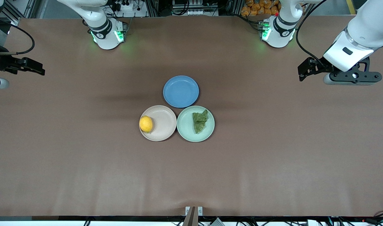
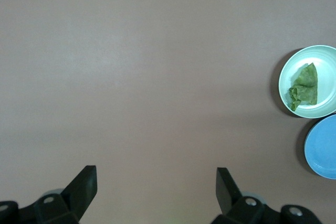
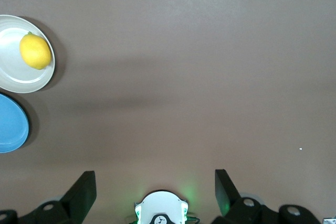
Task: Pick lemon and lettuce from plates
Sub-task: 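Move the left gripper toward the green plate with lettuce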
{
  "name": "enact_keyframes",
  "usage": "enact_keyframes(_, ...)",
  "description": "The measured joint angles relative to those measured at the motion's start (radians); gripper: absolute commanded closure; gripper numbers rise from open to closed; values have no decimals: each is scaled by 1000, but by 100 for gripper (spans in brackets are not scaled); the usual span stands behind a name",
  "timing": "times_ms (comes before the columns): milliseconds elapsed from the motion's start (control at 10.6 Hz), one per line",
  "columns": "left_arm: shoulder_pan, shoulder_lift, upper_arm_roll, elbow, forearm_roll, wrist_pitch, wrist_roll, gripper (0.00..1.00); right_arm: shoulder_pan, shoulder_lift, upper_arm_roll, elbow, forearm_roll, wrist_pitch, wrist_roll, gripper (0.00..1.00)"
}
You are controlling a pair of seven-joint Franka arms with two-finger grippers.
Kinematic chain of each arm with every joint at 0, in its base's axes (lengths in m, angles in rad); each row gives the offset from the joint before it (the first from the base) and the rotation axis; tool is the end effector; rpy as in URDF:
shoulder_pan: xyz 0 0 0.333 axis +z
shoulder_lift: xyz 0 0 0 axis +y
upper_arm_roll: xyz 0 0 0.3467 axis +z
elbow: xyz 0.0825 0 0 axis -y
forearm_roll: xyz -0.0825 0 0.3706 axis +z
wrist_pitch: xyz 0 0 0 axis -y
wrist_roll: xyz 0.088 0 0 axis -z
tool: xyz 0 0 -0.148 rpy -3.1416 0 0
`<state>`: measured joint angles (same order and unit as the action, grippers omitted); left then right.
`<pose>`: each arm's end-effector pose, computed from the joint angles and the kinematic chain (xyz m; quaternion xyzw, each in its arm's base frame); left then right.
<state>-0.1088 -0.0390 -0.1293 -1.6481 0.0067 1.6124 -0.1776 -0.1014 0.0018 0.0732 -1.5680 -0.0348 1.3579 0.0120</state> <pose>0.5159 -0.1256 0.6030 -0.9995 0.0303 -0.0027 0.0054 0.5082 -0.0201 0.5993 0.9940 -0.0218 -0.1059 0.0164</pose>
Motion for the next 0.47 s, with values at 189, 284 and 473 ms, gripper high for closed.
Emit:
enact_keyframes(189,-1,0,-1,0,0,-1,0,0,3,0,1,0,0,1,0,0)
enact_keyframes(284,-3,0,-1,0,0,-2,0,0,7,0,2,0,0,1,0,0)
enact_keyframes(473,-5,5,-2,0,0,-2,0,0,11,0,2,0,0,2,0,0)
